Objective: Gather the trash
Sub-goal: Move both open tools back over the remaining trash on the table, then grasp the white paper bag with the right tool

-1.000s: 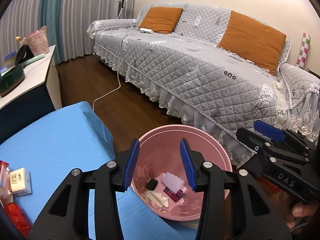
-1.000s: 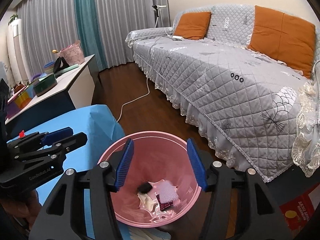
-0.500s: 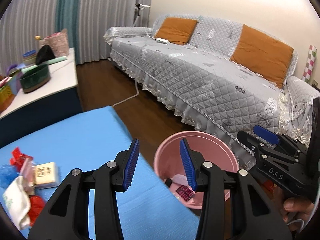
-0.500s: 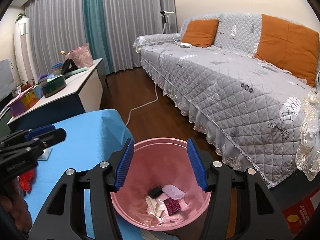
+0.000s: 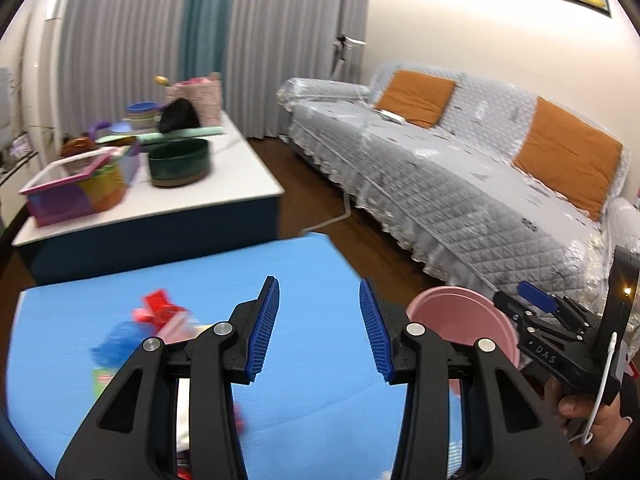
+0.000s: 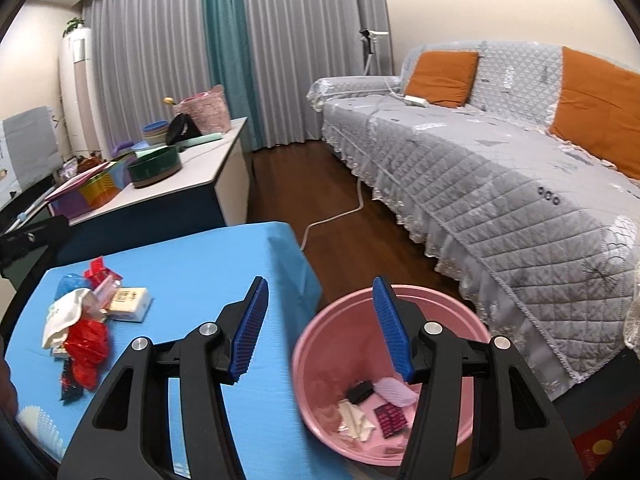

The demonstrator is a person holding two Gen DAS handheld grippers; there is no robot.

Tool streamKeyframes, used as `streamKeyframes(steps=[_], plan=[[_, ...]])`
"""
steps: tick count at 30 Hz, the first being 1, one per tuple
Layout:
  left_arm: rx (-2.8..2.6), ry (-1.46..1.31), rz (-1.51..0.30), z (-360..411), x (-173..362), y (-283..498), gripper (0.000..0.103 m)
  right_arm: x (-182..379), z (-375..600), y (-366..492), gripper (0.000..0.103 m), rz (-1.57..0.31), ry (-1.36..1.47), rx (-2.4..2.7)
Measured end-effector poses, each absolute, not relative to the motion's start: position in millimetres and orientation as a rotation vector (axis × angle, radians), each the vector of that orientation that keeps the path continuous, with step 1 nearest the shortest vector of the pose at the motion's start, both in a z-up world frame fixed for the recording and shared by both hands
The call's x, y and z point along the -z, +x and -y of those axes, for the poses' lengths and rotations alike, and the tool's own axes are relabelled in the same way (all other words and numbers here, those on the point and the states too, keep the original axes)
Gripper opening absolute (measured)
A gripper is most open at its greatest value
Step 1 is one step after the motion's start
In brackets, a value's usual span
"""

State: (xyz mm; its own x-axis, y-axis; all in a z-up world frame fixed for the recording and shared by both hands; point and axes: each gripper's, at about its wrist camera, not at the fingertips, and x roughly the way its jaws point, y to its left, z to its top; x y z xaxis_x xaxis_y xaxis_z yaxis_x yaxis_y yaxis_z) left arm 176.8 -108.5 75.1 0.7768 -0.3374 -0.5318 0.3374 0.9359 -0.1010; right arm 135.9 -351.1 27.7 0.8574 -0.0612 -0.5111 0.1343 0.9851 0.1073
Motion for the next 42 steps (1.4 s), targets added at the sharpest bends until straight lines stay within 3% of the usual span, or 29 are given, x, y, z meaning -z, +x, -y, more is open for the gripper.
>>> streamKeyframes(steps=[12,22,42], plan=[[0.163,-0.062,-0.555,-17.4,-79.9,176.2,0.042,-24.4,280.7,156.6,0.053,-0.537,0.123,-0.041],[-0.033,-0.170,-0.590,-107.2,-49.2,164.7,0.042,-19.3,203.1,164.6,0.050,-0.552,0.105,-0.228],[-0.075,-0.159,-0.606,-135.4,-35.4,155.4,0.042,18.3,117.6,207.1,0.053,-0.715,0.159,-0.427]])
